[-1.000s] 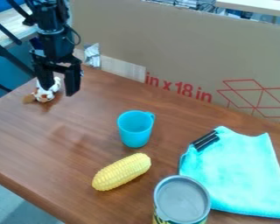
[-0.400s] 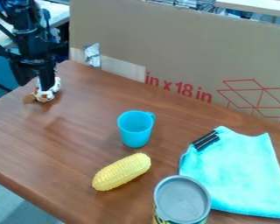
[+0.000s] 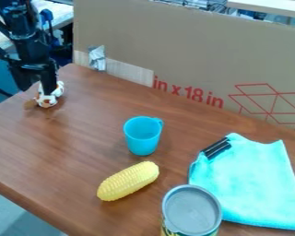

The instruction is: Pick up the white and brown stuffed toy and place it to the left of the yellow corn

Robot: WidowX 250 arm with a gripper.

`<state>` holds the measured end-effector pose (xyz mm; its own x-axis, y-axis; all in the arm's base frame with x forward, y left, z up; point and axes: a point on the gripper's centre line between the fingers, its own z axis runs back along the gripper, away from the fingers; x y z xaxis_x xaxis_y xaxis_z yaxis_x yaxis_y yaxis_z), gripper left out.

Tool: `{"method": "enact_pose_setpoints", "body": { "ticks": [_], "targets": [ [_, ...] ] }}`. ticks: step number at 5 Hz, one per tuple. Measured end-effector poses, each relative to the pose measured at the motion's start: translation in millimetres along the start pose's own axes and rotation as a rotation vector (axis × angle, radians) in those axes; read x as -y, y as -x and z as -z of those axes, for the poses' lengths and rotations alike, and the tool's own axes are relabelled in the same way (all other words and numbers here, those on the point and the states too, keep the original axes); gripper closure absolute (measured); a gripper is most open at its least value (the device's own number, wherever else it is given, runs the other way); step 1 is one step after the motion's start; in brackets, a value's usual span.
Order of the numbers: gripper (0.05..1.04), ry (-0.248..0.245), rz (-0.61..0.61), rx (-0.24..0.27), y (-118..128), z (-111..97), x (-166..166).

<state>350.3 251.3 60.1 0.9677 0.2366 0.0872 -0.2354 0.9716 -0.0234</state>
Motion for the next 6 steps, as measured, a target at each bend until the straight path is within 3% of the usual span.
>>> {"method": "enact_pose_setpoints", "body": {
  "ticks": [2,3,4,5,6],
  "targets": [
    [0.13,0.025,-0.129,0.046,5.2,26.8,7.9],
    [0.387,0.038,-0.181,0.072,14.9,26.8,12.1],
    [0.504,0.029,-0.192,0.045,29.4,25.4,20.6],
    [0.509,0.031,-0.18,0.061,42.6,3.6,34.0],
    [0.509,0.013,-0.133,0.088,58.3,-33.2,62.2]
  ]
}}
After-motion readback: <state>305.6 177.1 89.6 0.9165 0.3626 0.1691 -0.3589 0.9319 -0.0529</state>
